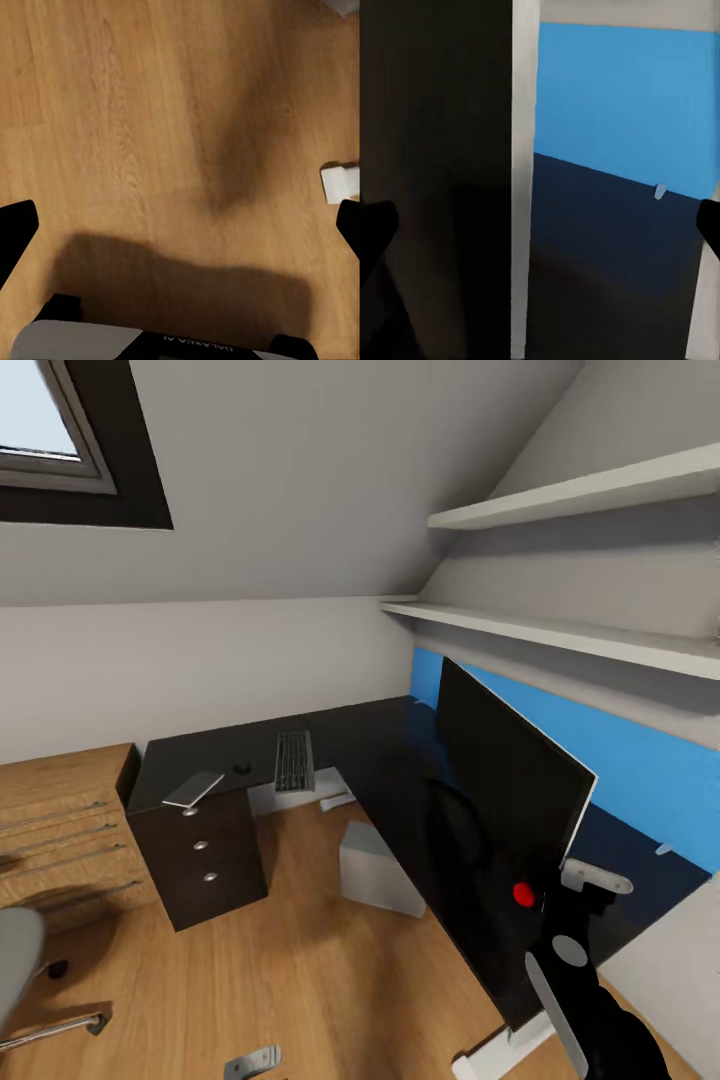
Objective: In the bedroom, organize the workspace by keeping the computer under the desk, ensuring the monitor is on the desk, placing the keyboard on the desk next to the monitor, placing the mouse on the desk next to the keyboard, moving the folder from the swivel chair onto the desk next to the mouse, stacking the notebook on top of the folder with the pen on top of the notebook, and positioning the swivel chair next to the desk.
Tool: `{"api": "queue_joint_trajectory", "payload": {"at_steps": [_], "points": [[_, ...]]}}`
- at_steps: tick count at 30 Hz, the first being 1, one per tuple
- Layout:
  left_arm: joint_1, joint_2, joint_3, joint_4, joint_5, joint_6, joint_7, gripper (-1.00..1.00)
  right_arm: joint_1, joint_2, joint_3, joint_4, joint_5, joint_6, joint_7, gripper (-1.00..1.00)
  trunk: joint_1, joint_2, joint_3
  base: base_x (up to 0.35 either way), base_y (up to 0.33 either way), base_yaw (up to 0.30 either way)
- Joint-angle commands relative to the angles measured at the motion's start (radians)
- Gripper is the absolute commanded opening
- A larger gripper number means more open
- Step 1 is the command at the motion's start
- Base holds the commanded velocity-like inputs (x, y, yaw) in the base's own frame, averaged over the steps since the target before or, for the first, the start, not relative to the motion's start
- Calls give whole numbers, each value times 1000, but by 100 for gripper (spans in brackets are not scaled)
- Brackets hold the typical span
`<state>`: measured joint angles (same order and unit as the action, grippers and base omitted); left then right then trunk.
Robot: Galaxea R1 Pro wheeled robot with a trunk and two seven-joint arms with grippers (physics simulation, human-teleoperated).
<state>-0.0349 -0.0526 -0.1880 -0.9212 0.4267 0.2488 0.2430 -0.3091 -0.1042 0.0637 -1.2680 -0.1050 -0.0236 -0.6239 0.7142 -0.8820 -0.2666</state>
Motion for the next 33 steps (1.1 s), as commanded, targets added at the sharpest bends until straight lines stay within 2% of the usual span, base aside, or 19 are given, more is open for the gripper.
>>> {"api": "queue_joint_trajectory", "payload": {"at_steps": [1, 9, 33], "points": [[0, 0, -2, -2, 10, 4, 9, 100, -1, -2, 4, -1, -10, -2, -7, 100, 0, -1, -1, 92, -341, -1], [0, 0, -1, -2, 10, 4, 9, 100, -1, -1, 5, -2, -10, -2, -6, 100, 0, -1, -1, 67, -226, 0], [0, 0, -1, -2, 11, 4, 9, 100, -1, 1, 8, -2, -11, -2, -4, 100, 0, -1, -1, -10, -20, 0]]}}
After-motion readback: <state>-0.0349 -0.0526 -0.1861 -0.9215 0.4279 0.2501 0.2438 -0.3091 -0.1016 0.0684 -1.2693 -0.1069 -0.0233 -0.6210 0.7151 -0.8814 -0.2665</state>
